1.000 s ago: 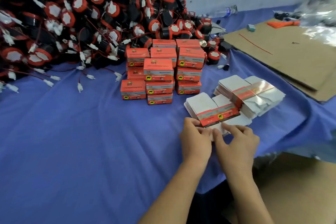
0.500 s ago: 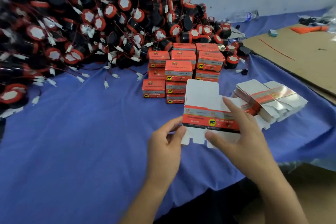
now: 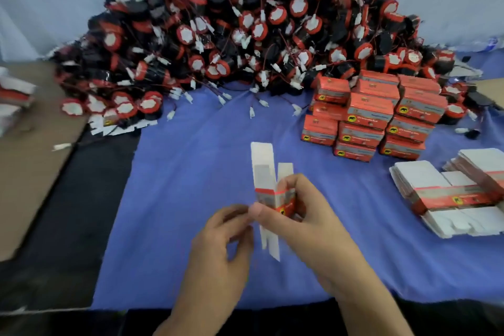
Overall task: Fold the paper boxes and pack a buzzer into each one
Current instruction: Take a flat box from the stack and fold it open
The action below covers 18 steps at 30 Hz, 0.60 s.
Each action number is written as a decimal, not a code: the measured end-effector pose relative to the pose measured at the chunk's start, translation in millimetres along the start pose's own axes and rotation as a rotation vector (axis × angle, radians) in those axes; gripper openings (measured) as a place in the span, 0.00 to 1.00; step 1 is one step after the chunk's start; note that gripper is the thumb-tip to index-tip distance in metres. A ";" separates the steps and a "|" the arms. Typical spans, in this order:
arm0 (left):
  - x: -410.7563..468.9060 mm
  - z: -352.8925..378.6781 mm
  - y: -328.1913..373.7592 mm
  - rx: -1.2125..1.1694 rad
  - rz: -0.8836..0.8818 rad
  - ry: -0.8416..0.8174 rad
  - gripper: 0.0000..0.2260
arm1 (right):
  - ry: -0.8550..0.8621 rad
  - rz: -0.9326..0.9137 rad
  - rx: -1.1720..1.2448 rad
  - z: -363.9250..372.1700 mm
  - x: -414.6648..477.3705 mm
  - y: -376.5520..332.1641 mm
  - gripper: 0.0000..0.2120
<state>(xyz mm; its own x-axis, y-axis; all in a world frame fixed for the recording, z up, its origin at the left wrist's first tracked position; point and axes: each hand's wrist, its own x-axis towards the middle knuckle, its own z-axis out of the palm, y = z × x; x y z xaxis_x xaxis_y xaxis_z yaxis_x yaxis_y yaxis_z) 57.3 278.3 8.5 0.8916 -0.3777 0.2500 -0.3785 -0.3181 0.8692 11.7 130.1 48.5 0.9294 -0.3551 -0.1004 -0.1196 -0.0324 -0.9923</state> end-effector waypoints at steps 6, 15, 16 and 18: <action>-22.0 -28.3 -8.2 -0.167 -0.072 0.039 0.21 | -0.013 0.155 0.408 29.2 1.0 -9.3 0.17; -22.0 -27.9 -9.0 -0.333 0.015 0.094 0.49 | -0.083 0.488 0.878 42.0 -14.9 -18.2 0.29; -19.9 -29.8 -10.1 -0.296 0.061 0.124 0.45 | -0.088 0.530 0.913 42.4 -16.4 -19.2 0.32; -16.4 -38.3 -11.1 -0.260 0.129 0.130 0.36 | -0.153 0.591 0.892 42.3 -21.5 -19.6 0.36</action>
<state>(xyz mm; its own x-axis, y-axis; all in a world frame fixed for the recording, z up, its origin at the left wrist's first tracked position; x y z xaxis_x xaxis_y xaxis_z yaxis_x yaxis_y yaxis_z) 56.4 321.3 11.1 0.8707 -0.2812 0.4035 -0.4296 -0.0354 0.9023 8.9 177.9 67.1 0.8494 0.0313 -0.5267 -0.3233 0.8198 -0.4727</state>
